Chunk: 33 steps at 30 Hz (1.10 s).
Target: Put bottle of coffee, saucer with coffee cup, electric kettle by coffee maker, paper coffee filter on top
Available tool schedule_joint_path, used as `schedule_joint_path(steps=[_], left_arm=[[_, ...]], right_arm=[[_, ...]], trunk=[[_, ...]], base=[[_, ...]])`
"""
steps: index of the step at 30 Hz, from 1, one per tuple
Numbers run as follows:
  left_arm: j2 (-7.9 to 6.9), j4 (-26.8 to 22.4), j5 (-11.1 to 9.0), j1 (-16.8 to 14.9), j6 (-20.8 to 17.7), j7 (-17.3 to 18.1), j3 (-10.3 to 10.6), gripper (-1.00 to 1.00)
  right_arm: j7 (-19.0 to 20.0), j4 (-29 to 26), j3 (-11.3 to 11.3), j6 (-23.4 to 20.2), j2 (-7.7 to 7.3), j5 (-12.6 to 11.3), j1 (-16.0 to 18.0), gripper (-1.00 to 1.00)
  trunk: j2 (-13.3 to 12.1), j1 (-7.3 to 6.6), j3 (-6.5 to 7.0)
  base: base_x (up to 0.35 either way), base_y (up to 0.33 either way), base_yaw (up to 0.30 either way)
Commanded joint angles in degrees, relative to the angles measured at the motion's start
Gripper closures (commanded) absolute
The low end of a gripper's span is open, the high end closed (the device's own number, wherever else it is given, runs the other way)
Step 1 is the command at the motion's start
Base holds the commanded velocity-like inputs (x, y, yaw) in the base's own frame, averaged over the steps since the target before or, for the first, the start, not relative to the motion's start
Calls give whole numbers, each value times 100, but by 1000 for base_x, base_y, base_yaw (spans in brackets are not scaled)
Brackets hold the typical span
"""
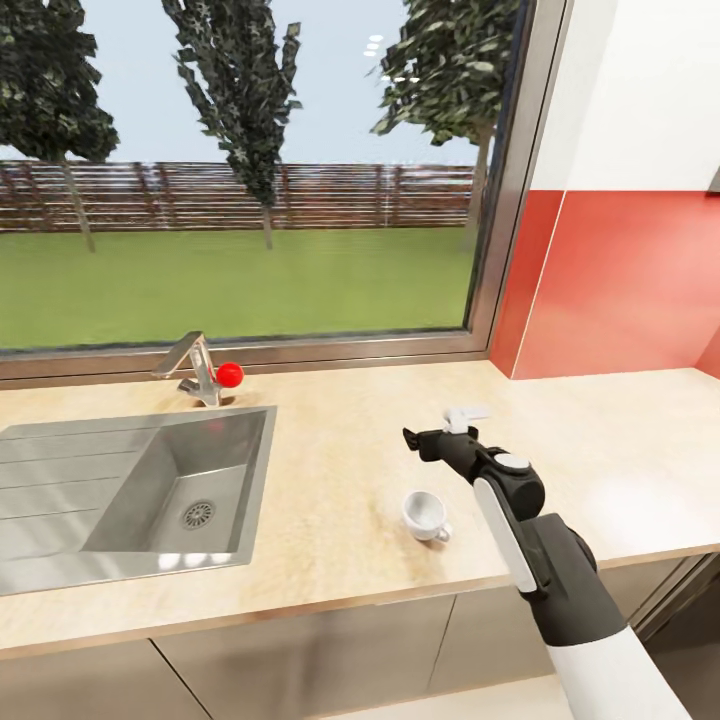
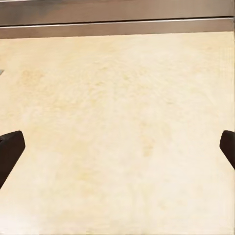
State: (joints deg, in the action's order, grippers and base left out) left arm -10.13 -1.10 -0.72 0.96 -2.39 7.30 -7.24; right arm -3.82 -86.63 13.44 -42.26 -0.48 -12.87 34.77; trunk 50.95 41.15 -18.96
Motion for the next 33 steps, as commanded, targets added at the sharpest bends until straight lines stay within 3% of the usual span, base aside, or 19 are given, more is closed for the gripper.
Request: schedule_joint_path(steps=[1,12,33], left_arm=[[-3,-9,-7,2,-25,25,-41,-100],[-9,-13,-7,10,-17,24,-33,-100],[-24,-22,-7,10,4,20,-41,-100]], right_arm=[[-42,-7,10,-97,-5,-45,21,-100],[-73,11,-5,-1420,-21,10,158,-100],[-73,69,30,-1443,-48,8,153,-100]], trunk=[[5,1,-6],[5,1,-6],[5,1,-6]], base=[[0,0,0],[0,0,0],[-56,-35,0]])
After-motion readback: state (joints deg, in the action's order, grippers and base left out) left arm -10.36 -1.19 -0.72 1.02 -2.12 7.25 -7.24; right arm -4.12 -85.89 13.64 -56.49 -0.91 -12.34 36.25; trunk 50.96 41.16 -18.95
